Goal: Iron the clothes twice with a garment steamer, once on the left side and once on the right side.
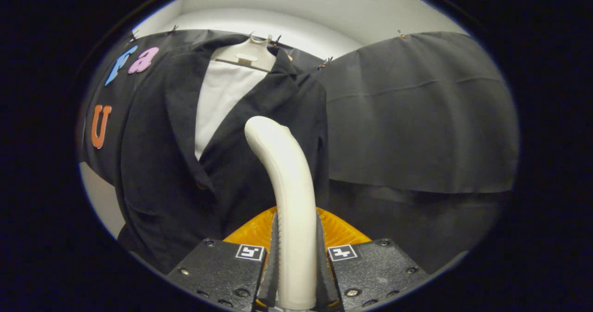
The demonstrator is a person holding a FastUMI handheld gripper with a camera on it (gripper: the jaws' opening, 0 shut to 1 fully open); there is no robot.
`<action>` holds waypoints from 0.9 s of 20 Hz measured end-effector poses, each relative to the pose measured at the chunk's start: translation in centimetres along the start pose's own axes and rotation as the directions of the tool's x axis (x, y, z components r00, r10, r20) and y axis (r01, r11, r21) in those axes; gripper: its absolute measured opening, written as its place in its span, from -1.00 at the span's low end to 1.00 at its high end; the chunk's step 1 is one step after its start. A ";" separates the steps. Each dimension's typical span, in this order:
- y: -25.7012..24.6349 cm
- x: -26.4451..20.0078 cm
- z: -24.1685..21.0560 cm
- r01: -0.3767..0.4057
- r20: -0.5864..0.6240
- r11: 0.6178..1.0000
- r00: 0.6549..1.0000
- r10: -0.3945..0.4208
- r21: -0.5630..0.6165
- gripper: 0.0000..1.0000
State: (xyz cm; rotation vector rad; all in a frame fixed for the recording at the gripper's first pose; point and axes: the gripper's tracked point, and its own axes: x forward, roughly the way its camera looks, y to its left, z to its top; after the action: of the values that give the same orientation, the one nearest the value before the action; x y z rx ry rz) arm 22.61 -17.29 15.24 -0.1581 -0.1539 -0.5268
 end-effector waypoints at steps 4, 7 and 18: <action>-0.4 -1.2 -2.8 0.019 -0.054 1.000 0.998 -0.019 -0.006 -0.26; -1.1 -1.9 -5.1 0.038 -0.104 0.999 0.994 -0.037 0.008 -0.26; -0.7 -4.1 -13.1 0.033 -0.244 0.999 0.969 -0.037 -0.020 -0.26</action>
State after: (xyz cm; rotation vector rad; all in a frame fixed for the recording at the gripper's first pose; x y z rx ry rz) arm 20.09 -18.40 1.76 -0.1045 0.0882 -0.5782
